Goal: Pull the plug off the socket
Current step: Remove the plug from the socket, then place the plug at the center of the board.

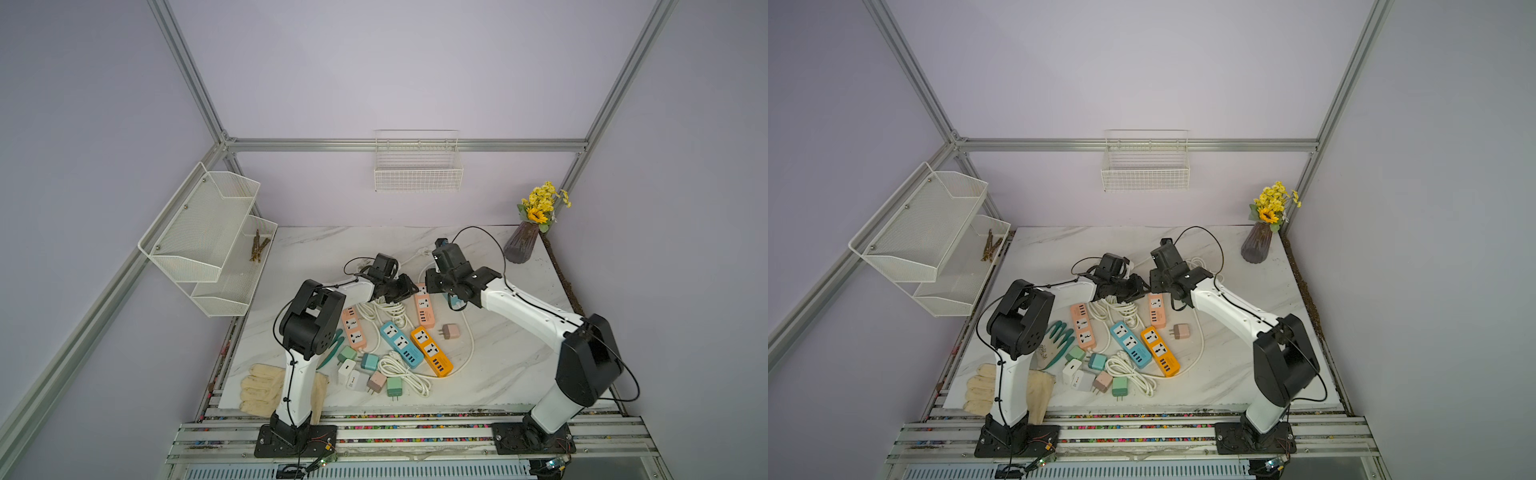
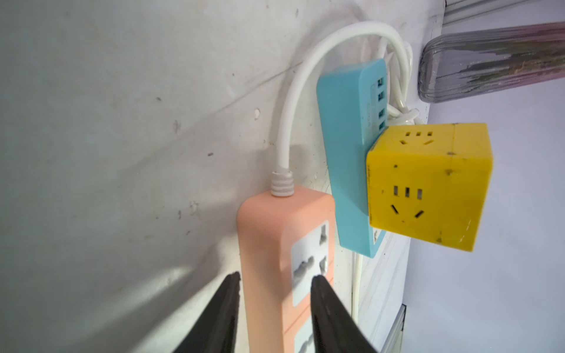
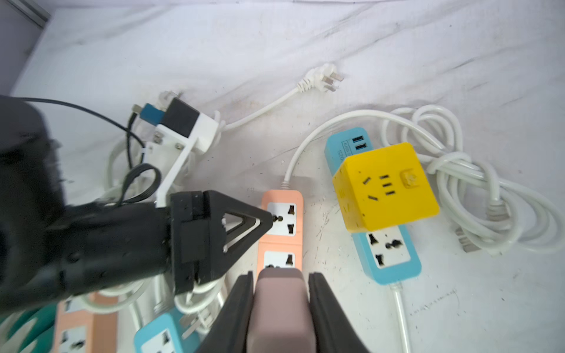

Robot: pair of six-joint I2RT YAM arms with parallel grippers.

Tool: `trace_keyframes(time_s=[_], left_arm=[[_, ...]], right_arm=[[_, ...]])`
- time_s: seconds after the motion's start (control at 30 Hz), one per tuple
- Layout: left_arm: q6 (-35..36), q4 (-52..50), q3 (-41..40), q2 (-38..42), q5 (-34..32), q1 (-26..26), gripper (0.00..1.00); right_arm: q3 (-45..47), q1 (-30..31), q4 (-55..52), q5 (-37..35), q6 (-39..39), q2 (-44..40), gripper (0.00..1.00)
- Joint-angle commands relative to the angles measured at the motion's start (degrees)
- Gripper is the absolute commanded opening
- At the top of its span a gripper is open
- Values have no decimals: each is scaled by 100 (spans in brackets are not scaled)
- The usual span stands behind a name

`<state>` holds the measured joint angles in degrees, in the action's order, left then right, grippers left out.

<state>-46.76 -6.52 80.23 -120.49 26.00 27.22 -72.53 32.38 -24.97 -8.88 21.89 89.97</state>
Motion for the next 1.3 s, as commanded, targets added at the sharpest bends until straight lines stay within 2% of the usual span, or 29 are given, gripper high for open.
trace_keyframes(time_s=[0.0, 0.1, 0.2, 0.3, 0.4, 0.57, 0.77, 0.93, 1.03, 1.2, 1.27], left_arm=[[745, -31, -28, 889, -99, -59, 49], [1011, 313, -508, 1553, -194, -48, 53], [1138, 1197, -1376, 2317, -163, -27, 56], [1372, 1717, -2147, 2984, -404, 93, 59], [1626, 2076, -2813, 3486, -664, 169, 60], [2042, 2802, -3938, 4252, -1060, 191, 62], [2283, 2974, -4250, 4653, -1439, 187, 62], [2595, 3564, -4621, 4707, -1869, 187, 63], [2645, 3998, -4839, 4658, -2047, 179, 70], [2459, 4303, -5085, 4696, -2399, 152, 86], [2420, 4209, -5095, 4727, -2552, 142, 98]], right_arm=[[938, -454, 926, 1157, 193, -1031, 23], [2083, -1001, 2021, 2424, 415, -1896, 23], [2953, -1421, 2971, 3612, 605, -2444, 24], [3421, -1717, 3533, 4544, 859, -2546, 23], [3784, -1921, 3910, 5018, 1089, -2547, 23], [4352, -2068, 4335, 5166, 1254, -2505, 23], [4201, -2093, 3994, 5243, 1017, -2204, 23], [4179, -2108, 4007, 5300, 871, -1885, 23], [4114, -2106, 3756, 5109, 721, -1766, 23], [4102, -2104, 3727, 4932, 668, -1595, 23], [4081, -2096, 3719, 4882, 652, -1494, 23]])
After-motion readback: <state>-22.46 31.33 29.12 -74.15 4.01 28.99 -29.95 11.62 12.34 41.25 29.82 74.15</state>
